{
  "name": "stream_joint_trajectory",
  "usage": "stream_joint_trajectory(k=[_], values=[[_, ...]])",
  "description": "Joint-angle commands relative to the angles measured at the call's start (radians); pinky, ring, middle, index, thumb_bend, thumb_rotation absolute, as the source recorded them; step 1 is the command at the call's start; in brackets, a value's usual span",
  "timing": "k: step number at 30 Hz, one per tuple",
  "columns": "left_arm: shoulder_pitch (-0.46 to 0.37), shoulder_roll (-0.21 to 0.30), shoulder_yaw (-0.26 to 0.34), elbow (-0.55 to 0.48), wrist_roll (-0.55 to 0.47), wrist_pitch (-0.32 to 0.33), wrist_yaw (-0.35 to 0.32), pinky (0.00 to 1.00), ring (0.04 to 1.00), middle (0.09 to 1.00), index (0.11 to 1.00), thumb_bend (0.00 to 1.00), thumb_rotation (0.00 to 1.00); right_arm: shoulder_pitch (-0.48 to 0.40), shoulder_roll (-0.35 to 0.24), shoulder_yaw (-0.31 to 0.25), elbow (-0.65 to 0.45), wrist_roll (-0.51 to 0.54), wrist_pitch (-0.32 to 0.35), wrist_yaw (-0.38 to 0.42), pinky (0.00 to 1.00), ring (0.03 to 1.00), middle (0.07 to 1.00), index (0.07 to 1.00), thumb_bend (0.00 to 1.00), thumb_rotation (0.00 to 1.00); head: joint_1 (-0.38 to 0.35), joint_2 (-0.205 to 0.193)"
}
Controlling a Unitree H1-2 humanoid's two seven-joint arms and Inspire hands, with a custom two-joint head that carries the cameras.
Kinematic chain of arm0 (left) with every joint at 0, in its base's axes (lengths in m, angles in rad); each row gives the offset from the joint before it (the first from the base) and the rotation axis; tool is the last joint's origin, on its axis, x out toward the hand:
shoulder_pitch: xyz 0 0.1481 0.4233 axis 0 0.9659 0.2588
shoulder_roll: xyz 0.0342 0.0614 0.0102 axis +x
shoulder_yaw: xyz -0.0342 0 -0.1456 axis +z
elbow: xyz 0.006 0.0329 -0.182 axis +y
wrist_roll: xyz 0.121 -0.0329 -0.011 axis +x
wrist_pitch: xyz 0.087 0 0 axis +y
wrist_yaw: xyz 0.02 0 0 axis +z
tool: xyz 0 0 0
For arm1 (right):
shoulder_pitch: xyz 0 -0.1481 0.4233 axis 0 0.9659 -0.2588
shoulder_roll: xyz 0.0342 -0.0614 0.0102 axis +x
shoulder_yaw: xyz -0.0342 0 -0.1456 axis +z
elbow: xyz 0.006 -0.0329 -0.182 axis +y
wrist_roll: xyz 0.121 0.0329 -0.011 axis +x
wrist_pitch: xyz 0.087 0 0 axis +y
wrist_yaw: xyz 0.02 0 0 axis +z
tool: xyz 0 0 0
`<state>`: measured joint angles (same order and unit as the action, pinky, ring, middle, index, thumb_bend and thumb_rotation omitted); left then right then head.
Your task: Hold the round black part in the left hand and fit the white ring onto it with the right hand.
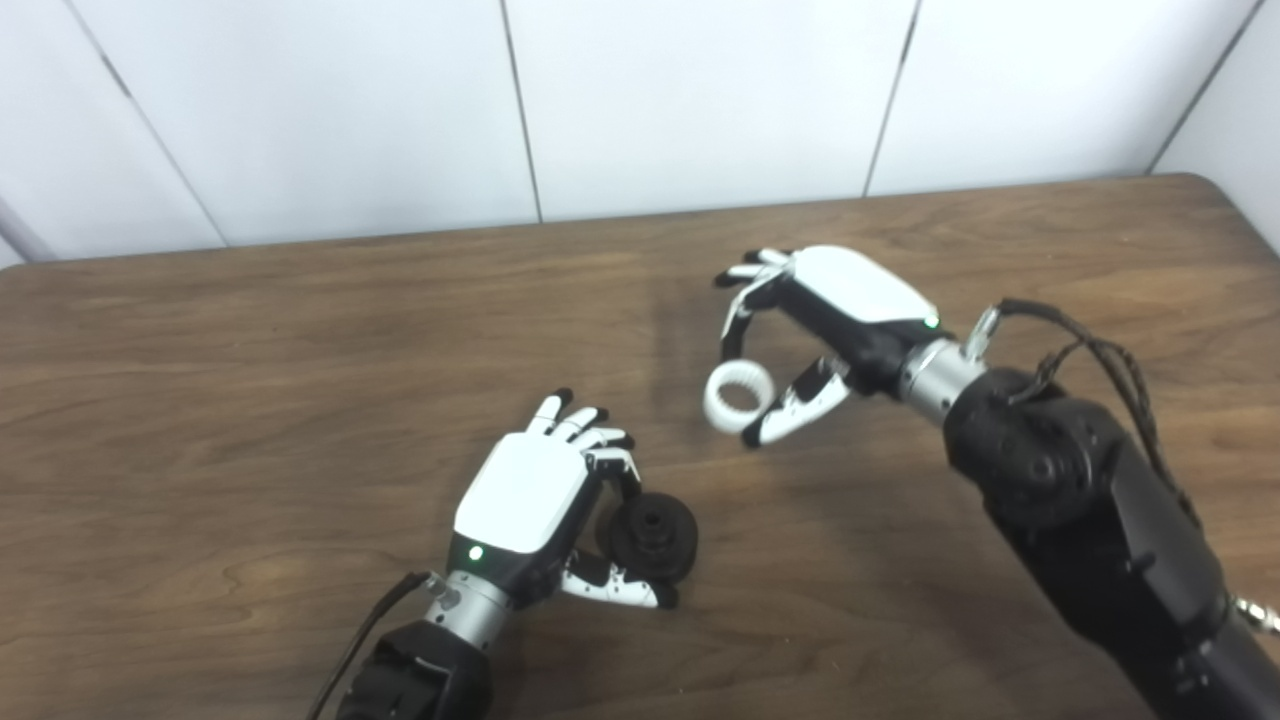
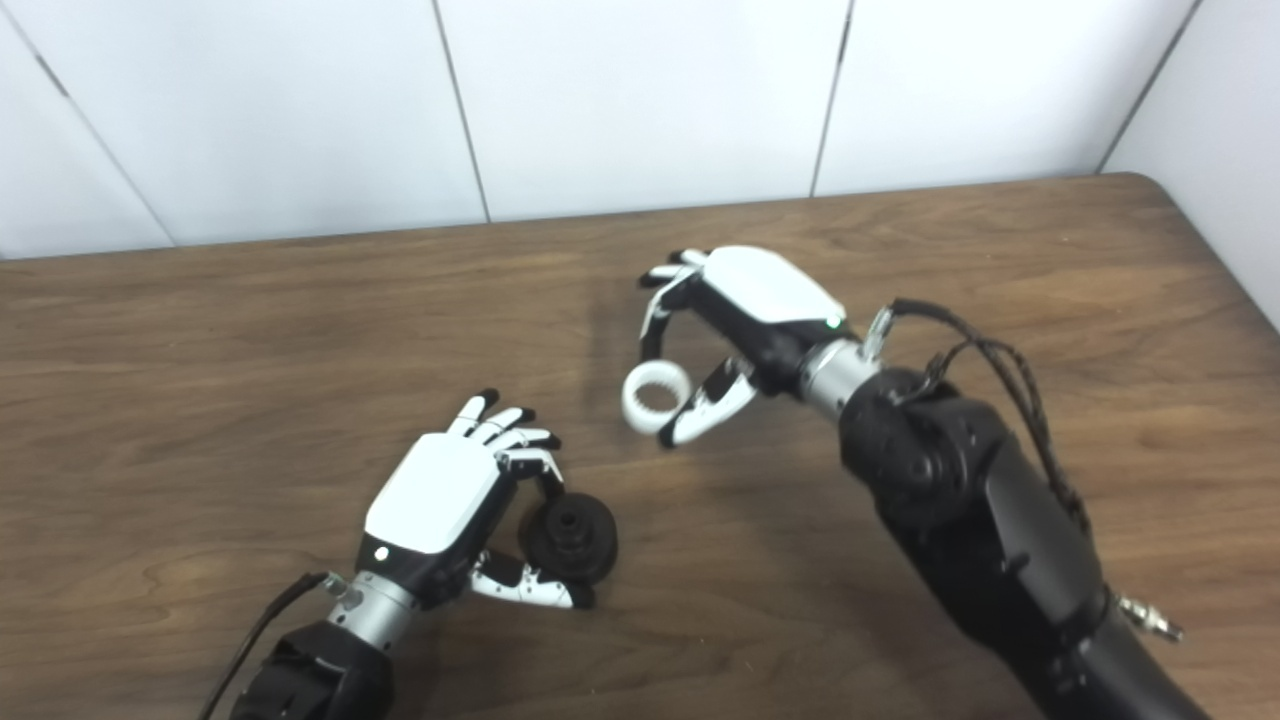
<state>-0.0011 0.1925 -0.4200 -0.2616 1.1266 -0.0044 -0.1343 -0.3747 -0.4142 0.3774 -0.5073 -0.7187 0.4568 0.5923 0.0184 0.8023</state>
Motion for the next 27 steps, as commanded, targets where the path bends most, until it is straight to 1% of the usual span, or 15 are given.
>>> stream_joint_trajectory(k=[1,4,9,13,18,27], values=[[-0.005,-0.002,-0.004,-0.017,0.022,0.005,0.005,1.0,0.898,0.791,0.484,0.53,0.06,-0.02,0.003,-0.005,-0.049,-0.015,-0.002,0.02,1.0,0.976,0.887,0.484,0.52,0.14,0.003,0.004],[-0.006,-0.007,-0.003,-0.02,0.022,0.008,0.003,1.0,0.901,0.793,0.483,0.53,0.06,-0.011,0.025,0.001,-0.082,-0.026,0.006,0.058,1.0,0.987,0.889,0.484,0.52,0.13,0.006,0.008],[-0.007,-0.013,-0.001,-0.024,0.021,0.016,-0.005,1.0,0.902,0.793,0.483,0.53,0.06,0.007,0.069,-0.006,-0.122,-0.047,0.012,0.117,1.0,0.999,0.891,0.484,0.52,0.13,0.021,0.016],[-0.008,-0.014,-0.001,-0.026,0.022,0.019,-0.01,1.0,0.905,0.795,0.483,0.53,0.06,0.016,0.089,-0.007,-0.144,-0.061,0.009,0.149,1.0,1.0,0.888,0.483,0.52,0.13,0.023,0.018],[-0.01,-0.014,-0.003,-0.023,0.028,0.021,-0.002,1.0,0.902,0.793,0.484,0.53,0.06,0.025,0.09,-0.006,-0.153,-0.061,0.001,0.169,1.0,1.0,0.889,0.484,0.52,0.13,0.026,0.02],[-0.011,-0.012,-0.002,-0.03,0.021,0.025,-0.008,1.0,0.904,0.794,0.484,0.52,0.06,0.044,0.096,0.005,-0.145,-0.068,-0.006,0.177,1.0,1.0,0.887,0.484,0.52,0.13,0.027,0.028]])
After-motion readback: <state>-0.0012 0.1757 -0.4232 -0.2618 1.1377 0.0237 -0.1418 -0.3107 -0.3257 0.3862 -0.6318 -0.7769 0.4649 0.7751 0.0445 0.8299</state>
